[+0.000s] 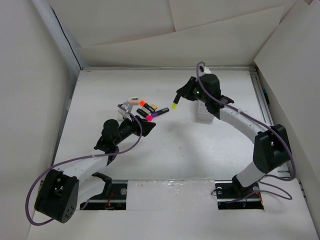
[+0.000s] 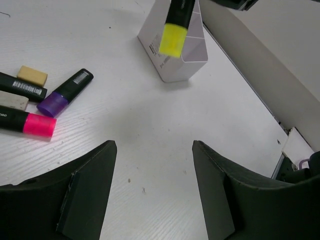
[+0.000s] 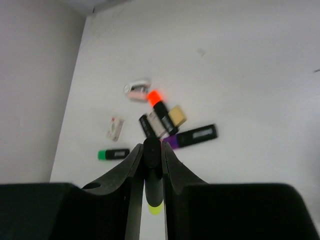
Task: Sort the stationery into containers
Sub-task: Place the pen in the storage box.
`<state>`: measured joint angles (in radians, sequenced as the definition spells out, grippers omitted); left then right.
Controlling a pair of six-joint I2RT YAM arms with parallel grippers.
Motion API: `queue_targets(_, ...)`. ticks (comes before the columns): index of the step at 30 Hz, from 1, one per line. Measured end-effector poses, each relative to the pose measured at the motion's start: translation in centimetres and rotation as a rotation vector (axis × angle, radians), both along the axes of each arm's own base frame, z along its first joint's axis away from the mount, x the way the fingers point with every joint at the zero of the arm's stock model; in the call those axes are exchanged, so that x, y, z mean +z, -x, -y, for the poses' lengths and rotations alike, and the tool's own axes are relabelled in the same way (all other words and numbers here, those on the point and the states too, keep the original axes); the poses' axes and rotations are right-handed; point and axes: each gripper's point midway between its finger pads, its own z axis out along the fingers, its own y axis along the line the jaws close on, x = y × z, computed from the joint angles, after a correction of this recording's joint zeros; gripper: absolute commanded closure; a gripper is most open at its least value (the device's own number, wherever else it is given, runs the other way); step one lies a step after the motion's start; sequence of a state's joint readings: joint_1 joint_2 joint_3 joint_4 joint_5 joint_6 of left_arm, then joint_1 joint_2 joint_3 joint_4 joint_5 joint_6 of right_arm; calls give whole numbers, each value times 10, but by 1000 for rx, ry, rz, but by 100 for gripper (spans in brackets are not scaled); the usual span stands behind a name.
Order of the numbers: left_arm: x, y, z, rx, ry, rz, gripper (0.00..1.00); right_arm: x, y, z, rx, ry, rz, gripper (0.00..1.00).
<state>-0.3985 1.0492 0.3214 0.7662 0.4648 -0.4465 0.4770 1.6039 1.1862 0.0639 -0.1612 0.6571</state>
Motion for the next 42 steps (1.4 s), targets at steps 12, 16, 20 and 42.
queue_targets(12,-4,-13,-16,127,-18,-16,41,32,-66,180,-655,135,125,97)
queue_targets(16,-11,-16,-22,164,-36,-41,41,12,-84,199,-747,213,95,98)
queue_targets(20,-16,-18,-26,193,-49,-57,41,-6,-95,213,-799,275,67,98)
queue_targets(42,-51,-35,-76,514,-147,-204,41,-7,-94,229,-906,369,82,80)
